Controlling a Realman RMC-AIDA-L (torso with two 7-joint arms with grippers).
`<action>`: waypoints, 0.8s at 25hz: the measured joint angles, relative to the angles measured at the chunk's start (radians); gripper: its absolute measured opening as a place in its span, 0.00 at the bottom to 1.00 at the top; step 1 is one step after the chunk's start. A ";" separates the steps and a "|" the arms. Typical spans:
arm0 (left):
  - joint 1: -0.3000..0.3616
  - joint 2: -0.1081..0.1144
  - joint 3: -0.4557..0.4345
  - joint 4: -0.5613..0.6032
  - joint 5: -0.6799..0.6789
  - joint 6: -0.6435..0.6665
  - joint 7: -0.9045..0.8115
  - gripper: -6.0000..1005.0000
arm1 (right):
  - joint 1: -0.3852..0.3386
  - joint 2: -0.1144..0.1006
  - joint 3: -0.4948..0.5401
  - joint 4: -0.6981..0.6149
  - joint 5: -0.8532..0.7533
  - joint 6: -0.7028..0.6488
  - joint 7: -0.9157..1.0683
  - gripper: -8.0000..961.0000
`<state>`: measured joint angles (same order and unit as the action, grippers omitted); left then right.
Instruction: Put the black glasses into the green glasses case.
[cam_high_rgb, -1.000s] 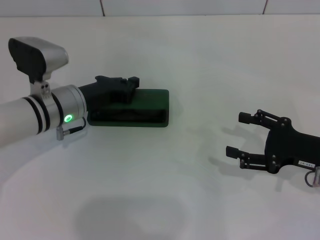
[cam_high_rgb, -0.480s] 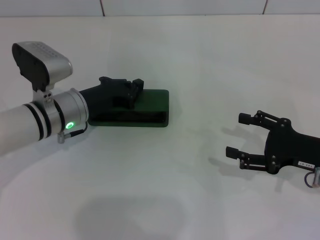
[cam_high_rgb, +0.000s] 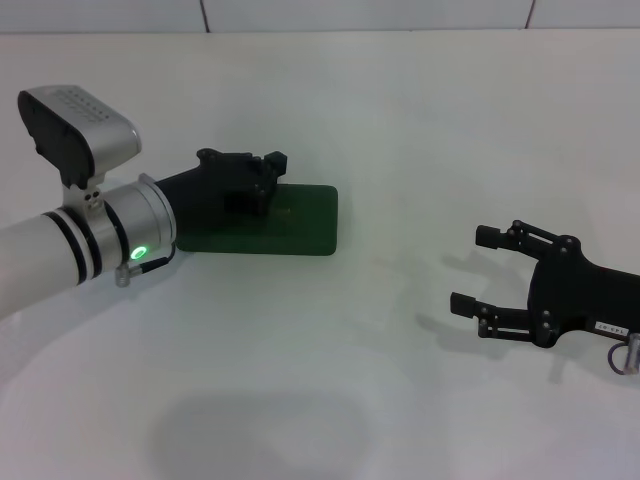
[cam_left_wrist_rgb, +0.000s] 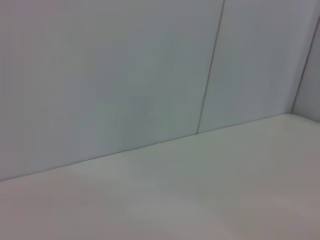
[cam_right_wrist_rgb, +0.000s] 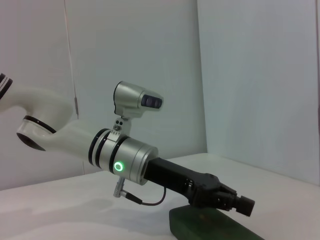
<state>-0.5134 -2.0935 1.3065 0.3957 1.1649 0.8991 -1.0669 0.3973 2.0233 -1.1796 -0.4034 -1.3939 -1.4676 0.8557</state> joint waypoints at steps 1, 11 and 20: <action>0.000 0.000 0.000 0.000 -0.001 0.010 -0.007 0.11 | 0.000 0.000 0.000 0.000 0.000 0.000 0.000 0.91; -0.061 0.095 0.003 0.025 0.070 0.158 -0.533 0.11 | 0.000 0.000 0.000 0.002 -0.001 0.001 0.000 0.91; 0.024 0.088 -0.006 0.199 0.123 0.208 -0.401 0.11 | -0.003 -0.002 0.006 0.003 0.006 -0.003 0.002 0.91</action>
<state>-0.4891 -2.0051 1.3007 0.5946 1.2877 1.1069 -1.4674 0.3947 2.0216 -1.1740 -0.4003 -1.3882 -1.4706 0.8574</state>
